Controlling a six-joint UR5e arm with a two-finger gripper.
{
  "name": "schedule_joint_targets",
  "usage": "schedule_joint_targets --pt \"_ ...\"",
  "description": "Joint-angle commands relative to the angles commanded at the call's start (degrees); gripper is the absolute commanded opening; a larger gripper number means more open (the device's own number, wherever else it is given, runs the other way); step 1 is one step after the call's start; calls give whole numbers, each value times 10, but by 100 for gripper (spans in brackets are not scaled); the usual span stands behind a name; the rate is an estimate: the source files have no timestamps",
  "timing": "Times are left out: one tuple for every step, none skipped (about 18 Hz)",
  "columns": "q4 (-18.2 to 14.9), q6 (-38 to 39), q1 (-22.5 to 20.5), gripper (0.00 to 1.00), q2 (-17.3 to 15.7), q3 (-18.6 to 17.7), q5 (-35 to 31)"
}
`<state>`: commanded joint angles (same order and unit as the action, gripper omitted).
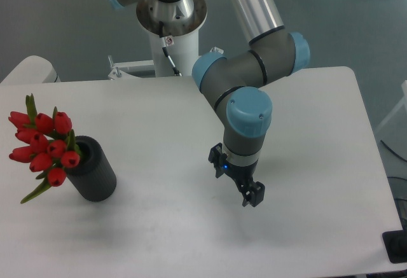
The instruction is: Insert the flowers into the vase
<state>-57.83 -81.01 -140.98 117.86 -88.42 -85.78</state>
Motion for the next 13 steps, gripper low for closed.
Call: schedule_joint_targets --pt "-11 -25 0 100 -1 1 -11" --pt "-19 -41 1 100 -1 3 -25" --pt "-23 -44 1 100 -1 4 -34" --pt "-23 -44 2 100 0 3 -35" --pt "-23 -44 2 100 0 3 -36" --pt "-23 -44 2 100 0 2 -36" --pt "-23 -44 2 100 0 1 -35" --pt "-23 -43 3 100 1 1 -36" --pt "-21 -43 4 100 2 1 -36" --pt "-21 -43 4 100 2 1 -36" --pt "-21 -43 4 100 2 0 -36" --pt "-21 -42 5 100 2 -1 -36" --pt "-20 -42 7 100 2 -1 -36"
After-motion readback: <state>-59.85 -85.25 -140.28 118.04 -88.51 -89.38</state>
